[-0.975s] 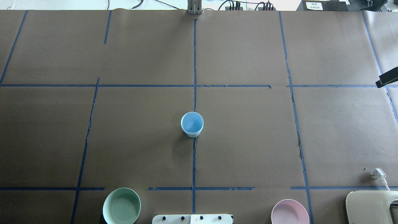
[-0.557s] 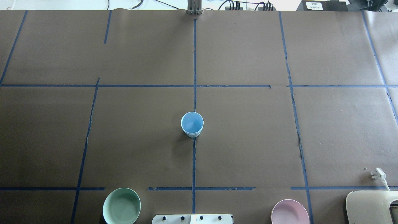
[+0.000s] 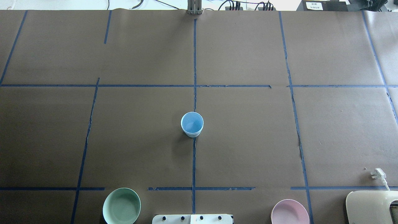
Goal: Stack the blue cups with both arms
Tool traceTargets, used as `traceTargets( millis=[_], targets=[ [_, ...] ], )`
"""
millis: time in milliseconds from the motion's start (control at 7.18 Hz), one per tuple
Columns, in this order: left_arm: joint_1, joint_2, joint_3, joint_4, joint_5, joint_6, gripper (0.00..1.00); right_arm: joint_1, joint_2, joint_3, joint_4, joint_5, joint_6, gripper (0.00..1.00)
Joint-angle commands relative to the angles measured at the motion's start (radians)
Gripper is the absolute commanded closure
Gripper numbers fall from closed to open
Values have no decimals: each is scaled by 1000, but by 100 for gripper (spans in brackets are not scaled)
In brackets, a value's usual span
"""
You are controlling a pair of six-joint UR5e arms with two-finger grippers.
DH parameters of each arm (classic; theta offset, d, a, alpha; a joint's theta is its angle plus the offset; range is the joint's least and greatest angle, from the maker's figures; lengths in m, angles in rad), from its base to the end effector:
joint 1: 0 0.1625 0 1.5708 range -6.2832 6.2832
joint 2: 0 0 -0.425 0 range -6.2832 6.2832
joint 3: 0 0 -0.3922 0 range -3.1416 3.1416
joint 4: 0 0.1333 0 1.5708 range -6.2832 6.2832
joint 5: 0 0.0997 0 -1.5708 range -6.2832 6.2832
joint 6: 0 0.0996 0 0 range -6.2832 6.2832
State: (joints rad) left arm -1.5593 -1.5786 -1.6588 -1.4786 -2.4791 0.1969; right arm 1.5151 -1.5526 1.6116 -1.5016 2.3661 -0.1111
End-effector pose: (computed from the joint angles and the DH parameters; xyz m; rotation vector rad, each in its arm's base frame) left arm -0.0491 -0.4942 0.6109 0.0876 0.9057 0.1955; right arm 0.0339 -0.5097 0.6207 0.1436 -0.7920 -0.2087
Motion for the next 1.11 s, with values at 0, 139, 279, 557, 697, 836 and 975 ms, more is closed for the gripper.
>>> traceTargets(
  millis=[0,139,279,557,697,836,975],
  targets=[
    [-2,-21,-4,6,87,-1,0,0,-4,1,1,-5,1,0],
    [-2,-20,-4,4,92,1,0,0,-6,-1,1,-10,-1,0],
    [-2,-20,-4,1,147,1,0,0,-9,-2,3,-18,-1,0],
    [-2,-8,-10,-6,195,7,0,0,-12,-2,4,-18,-1,0],
    [-2,-8,-10,-6,186,6,0,0,-14,-2,4,-18,-1,0],
    [-2,-8,-9,-6,184,1,0,0,-14,-1,6,-19,-1,0],
    [-2,-8,-13,-9,186,1,0,0,-15,-1,4,-18,-1,0]
  ],
)
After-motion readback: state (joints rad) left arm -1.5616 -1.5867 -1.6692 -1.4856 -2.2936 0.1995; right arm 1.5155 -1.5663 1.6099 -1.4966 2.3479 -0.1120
